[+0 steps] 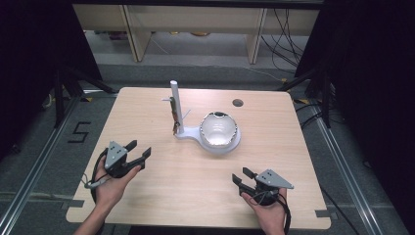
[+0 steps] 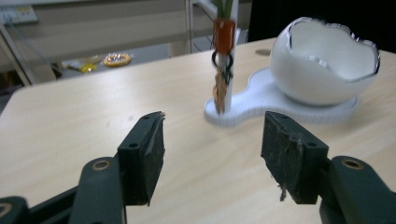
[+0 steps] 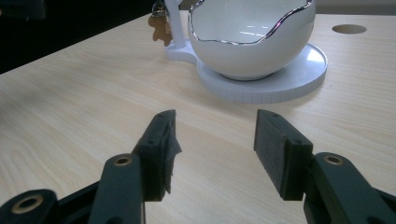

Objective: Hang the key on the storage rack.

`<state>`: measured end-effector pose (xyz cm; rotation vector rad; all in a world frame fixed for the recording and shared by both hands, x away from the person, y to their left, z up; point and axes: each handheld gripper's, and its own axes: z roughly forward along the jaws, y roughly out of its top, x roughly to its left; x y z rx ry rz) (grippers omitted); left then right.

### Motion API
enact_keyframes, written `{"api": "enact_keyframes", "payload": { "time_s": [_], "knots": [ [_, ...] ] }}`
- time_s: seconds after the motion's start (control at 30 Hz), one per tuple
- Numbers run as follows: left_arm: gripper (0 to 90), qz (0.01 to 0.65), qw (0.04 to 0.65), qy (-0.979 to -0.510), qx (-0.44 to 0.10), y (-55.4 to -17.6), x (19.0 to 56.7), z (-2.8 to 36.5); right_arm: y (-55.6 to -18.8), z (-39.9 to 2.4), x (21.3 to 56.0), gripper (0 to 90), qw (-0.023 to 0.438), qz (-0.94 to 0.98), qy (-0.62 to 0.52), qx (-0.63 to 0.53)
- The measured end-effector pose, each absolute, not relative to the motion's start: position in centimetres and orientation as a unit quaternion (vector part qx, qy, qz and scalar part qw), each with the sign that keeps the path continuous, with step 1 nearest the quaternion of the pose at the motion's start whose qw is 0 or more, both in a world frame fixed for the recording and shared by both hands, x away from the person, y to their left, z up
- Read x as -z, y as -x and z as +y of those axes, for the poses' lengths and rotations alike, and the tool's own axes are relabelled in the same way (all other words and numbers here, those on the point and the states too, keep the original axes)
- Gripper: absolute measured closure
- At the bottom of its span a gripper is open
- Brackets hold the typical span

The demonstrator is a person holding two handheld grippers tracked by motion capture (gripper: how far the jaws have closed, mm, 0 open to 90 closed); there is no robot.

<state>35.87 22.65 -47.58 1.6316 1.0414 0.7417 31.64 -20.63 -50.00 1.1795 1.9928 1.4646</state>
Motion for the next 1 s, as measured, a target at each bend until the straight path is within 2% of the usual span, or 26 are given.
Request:
{"api": "enact_keyframes", "payload": {
  "time_s": [0.1,0.17,0.37,0.47,0.53,1.0],
  "knots": [
    [38.2,0.444,0.499,-0.679,-0.304,-34.7,49.5,23.4,-31.6,-20.7,50.0,49.5,0.198,0.716,-0.427,-0.516],
    [38.2,0.443,0.498,-0.681,-0.304,-34.5,50.0,23.6,-31.6,-20.8,50.0,49.5,0.208,0.717,-0.421,-0.515],
    [38.1,0.445,0.491,-0.678,-0.318,-33.6,51.6,24.5,-31.6,-20.8,50.1,49.4,0.198,0.716,-0.427,-0.515],
    [38.1,0.443,0.496,-0.673,-0.322,-33.5,51.9,24.8,-31.3,-20.5,50.2,49.4,0.186,0.706,-0.447,-0.517],
    [37.9,0.446,0.497,-0.670,-0.323,-33.4,52.2,25.0,-31.7,-20.9,50.3,49.3,0.206,0.718,-0.424,-0.512],
    [37.3,0.456,0.502,-0.661,-0.320,-33.2,52.4,25.3,-31.5,-21.1,50.7,49.0,0.192,0.714,-0.436,-0.514]
  ]
}}
